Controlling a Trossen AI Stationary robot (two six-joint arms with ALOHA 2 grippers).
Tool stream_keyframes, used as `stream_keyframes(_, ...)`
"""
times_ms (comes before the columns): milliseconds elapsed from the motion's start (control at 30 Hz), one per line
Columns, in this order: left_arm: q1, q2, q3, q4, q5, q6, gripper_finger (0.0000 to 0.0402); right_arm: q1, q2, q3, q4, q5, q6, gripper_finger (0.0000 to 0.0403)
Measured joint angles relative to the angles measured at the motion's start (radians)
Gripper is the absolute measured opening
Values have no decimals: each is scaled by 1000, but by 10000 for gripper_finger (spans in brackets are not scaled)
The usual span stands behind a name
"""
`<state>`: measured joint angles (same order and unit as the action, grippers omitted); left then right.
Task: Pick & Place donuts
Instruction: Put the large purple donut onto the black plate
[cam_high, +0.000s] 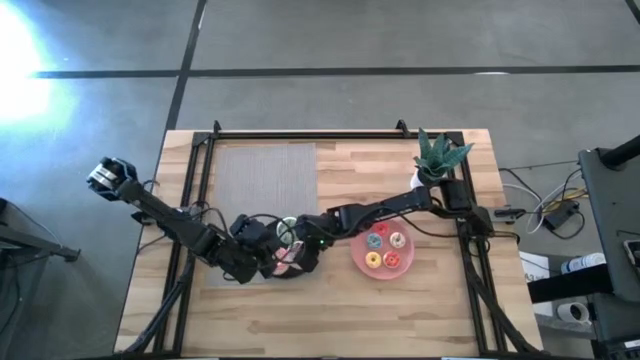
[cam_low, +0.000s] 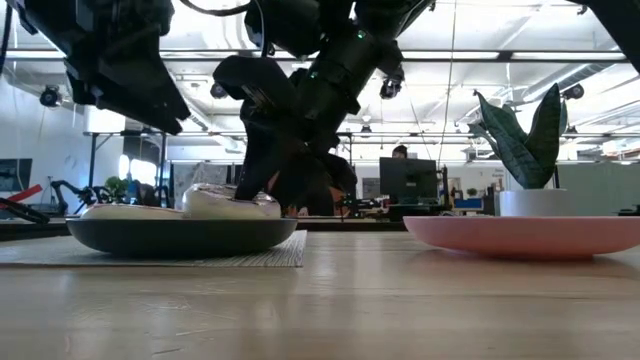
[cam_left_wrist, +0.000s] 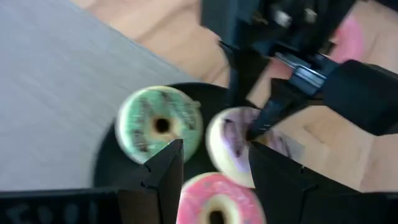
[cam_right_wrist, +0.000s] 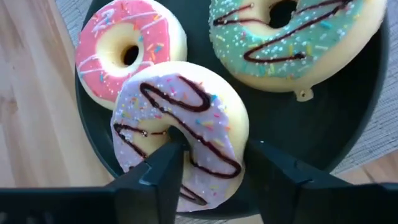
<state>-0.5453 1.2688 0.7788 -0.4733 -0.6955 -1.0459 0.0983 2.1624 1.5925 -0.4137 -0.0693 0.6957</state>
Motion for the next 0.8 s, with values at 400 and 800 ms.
stream_keyframes(400,0,172,0,139,57,32,156,6,-16,6,9,47,-51,196)
stream_keyframes(800,12,277,0,185,35,50,156,11,-55,12,-20,47,-76,194)
